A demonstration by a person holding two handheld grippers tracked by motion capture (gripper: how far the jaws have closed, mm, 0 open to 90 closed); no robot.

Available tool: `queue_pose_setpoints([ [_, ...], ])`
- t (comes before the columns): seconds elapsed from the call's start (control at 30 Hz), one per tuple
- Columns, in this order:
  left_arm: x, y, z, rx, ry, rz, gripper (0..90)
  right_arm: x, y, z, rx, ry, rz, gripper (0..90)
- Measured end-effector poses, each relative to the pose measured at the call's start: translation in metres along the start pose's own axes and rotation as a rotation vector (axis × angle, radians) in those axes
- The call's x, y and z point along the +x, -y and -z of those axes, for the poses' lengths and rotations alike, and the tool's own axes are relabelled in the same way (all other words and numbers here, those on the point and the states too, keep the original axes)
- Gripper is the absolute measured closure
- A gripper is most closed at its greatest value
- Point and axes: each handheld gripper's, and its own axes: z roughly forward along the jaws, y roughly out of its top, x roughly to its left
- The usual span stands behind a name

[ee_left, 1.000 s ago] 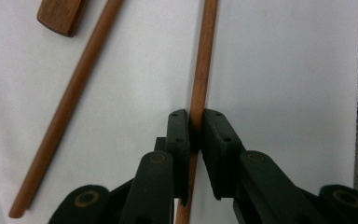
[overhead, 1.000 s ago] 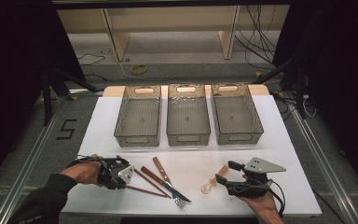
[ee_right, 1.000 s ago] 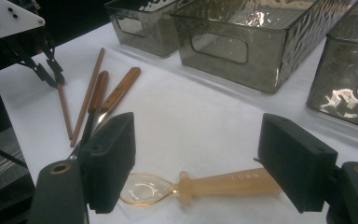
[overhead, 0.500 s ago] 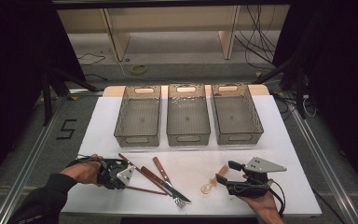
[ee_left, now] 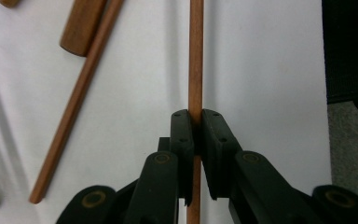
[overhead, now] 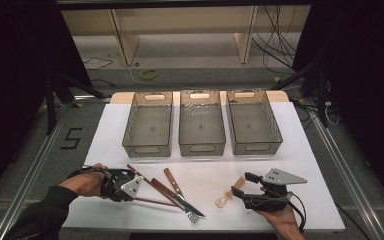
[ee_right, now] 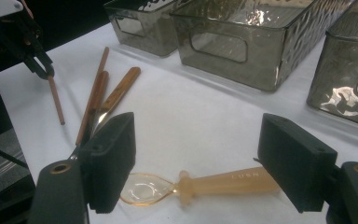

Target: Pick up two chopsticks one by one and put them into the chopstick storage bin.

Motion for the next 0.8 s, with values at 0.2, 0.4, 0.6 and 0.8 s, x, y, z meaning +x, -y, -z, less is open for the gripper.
queue_pose_setpoints([
  [0.2,0.002,-0.002,0.014,-0.042,-0.049,0.020,82.8,0.000,0.000,0.000,0.000,0.001,-0.002,28.7],
  [0.4,0.010,-0.002,0.028,-0.097,-0.087,0.090,82.8,-0.001,0.000,0.000,0.003,0.004,-0.003,28.9],
  [0.6,0.020,-0.004,0.040,-0.134,-0.156,0.197,82.7,0.000,0.000,0.000,-0.001,0.005,-0.002,28.9],
  [0.8,0.033,-0.007,0.052,-0.180,-0.234,0.305,82.6,-0.001,0.000,0.001,-0.007,0.006,-0.002,28.9],
])
